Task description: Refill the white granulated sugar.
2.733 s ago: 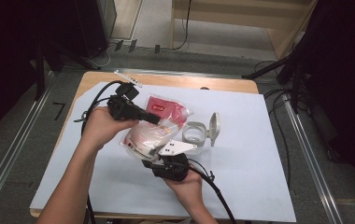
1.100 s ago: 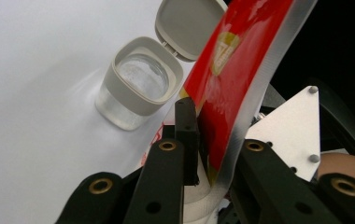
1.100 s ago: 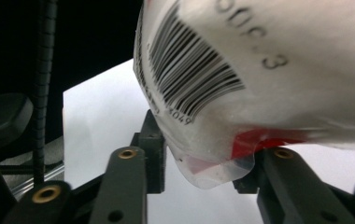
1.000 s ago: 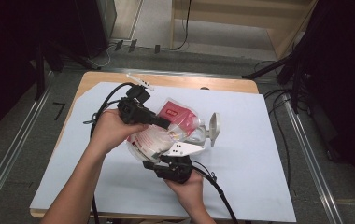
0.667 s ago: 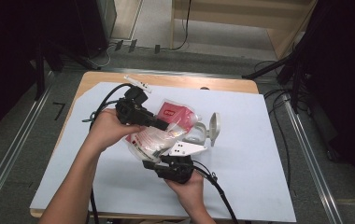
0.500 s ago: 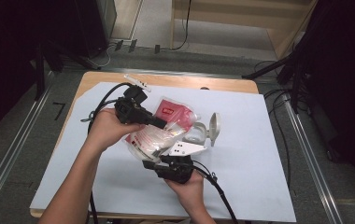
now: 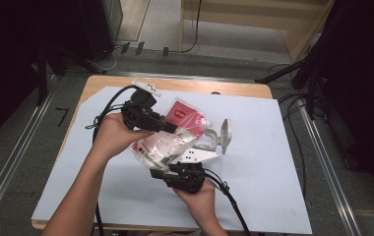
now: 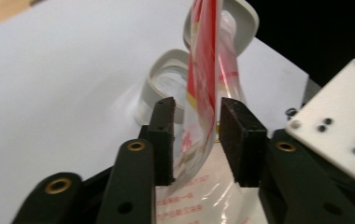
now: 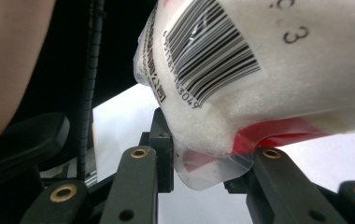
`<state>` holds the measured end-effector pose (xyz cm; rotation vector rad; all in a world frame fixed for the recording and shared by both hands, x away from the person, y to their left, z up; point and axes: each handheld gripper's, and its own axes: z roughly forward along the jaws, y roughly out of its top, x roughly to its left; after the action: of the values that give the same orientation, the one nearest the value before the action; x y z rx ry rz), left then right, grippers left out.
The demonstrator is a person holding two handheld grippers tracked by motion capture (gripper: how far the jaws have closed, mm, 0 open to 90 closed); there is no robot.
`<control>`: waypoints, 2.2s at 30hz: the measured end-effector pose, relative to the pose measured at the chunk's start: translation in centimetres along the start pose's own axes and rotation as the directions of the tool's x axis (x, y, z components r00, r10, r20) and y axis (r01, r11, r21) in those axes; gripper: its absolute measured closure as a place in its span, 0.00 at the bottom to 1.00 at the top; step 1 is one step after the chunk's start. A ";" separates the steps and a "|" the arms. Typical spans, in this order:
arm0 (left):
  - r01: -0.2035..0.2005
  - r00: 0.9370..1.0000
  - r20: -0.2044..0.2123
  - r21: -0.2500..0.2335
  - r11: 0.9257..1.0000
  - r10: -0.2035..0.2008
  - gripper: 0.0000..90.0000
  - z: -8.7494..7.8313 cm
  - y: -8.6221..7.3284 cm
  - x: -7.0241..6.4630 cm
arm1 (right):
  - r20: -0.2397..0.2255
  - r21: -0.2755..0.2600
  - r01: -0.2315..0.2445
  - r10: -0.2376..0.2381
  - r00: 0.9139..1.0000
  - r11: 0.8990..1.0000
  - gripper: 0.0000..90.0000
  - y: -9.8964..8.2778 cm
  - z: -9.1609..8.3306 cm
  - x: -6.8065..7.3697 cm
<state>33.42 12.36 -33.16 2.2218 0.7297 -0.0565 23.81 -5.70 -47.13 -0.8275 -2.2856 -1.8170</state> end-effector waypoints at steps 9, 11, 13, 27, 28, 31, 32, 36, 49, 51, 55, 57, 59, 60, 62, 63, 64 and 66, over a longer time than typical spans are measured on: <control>0.072 0.994 0.084 -0.015 0.997 -0.071 0.66 0.4 -0.4 1.4 | 0.020 0.006 0.032 -0.032 0.999 0.999 0.79 0.1 -0.2 0.2; 0.081 0.992 0.094 -0.005 0.997 -0.080 0.66 0.4 -0.5 1.6 | 0.015 0.006 0.033 -0.033 0.999 0.999 0.79 0.1 -0.2 0.2; 0.104 0.988 0.114 0.006 0.995 -0.104 0.63 0.6 -0.7 1.9 | 0.020 0.010 0.044 -0.044 0.999 0.999 0.79 0.2 -0.2 0.3; 0.154 0.953 0.258 0.035 0.988 -0.157 0.59 0.1 -0.8 2.5 | 0.033 0.030 0.061 -0.062 0.998 0.998 0.80 0.0 0.1 0.2; 0.111 0.961 0.252 0.040 0.993 -0.117 0.54 0.2 -0.8 2.3 | 0.033 0.026 0.052 -0.053 0.998 0.998 0.80 0.0 0.0 0.2; 0.068 0.971 0.227 0.042 0.997 -0.076 0.51 0.4 -0.8 1.9 | 0.034 0.030 0.052 -0.053 0.998 0.998 0.80 0.1 -0.2 0.1; 0.057 0.976 0.209 0.049 0.997 -0.066 0.54 0.5 -0.8 1.9 | 0.036 0.033 0.055 -0.056 0.998 0.998 0.80 0.1 -0.2 0.1; 0.054 0.985 0.159 0.094 0.994 -0.069 0.57 1.0 -1.0 1.9 | 0.035 0.035 0.064 -0.065 0.997 0.997 0.80 0.1 -0.3 0.2; 0.098 0.985 0.127 0.126 0.987 -0.114 0.77 1.0 -0.4 1.0 | 0.072 0.044 0.041 -0.044 0.996 0.998 0.79 0.3 -0.2 -0.1; 0.111 0.986 0.109 0.135 0.985 -0.126 0.78 0.8 -0.2 0.8 | 0.077 0.053 0.032 -0.036 0.996 0.998 0.79 0.3 -0.1 -0.2; 0.142 0.983 0.101 0.133 0.981 -0.155 0.92 0.5 0.0 0.4 | 0.129 0.059 0.045 -0.052 0.990 0.997 0.77 0.4 0.0 0.0; 0.141 0.984 0.090 0.138 0.980 -0.155 0.94 0.4 0.1 0.2 | 0.126 0.053 0.042 -0.049 0.991 0.998 0.76 0.4 0.0 0.1; 0.141 0.985 0.085 0.138 0.980 -0.153 0.97 0.4 0.2 -0.1 | 0.134 0.055 0.040 -0.047 0.990 0.998 0.74 0.4 0.1 0.1; 0.146 0.983 0.092 0.141 0.979 -0.160 0.98 0.4 0.2 -0.3 | 0.138 0.057 0.041 -0.048 0.989 0.998 0.74 0.4 0.2 0.1; 0.138 0.984 0.089 0.148 0.979 -0.152 0.98 0.3 0.3 -0.6 | 0.139 0.057 0.037 -0.045 0.989 0.998 0.72 0.4 0.3 0.0; 0.138 0.984 0.089 0.150 0.979 -0.152 0.99 0.3 0.4 -0.6 | 0.143 0.056 0.031 -0.039 0.989 0.998 0.70 0.3 0.3 -0.1; 0.139 0.984 0.090 0.146 0.980 -0.153 0.99 0.3 0.4 -0.7 | 0.145 0.055 0.030 -0.037 0.989 0.998 0.69 0.3 0.3 -0.1; 0.143 0.983 0.094 0.148 0.979 -0.157 0.99 0.2 0.5 -0.8 | 0.148 0.051 0.036 -0.043 0.988 0.998 0.66 0.4 0.3 -0.2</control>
<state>33.07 11.58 -32.81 2.2726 0.8567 -0.3068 24.24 -5.44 -46.97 -0.9479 -2.4425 -1.7636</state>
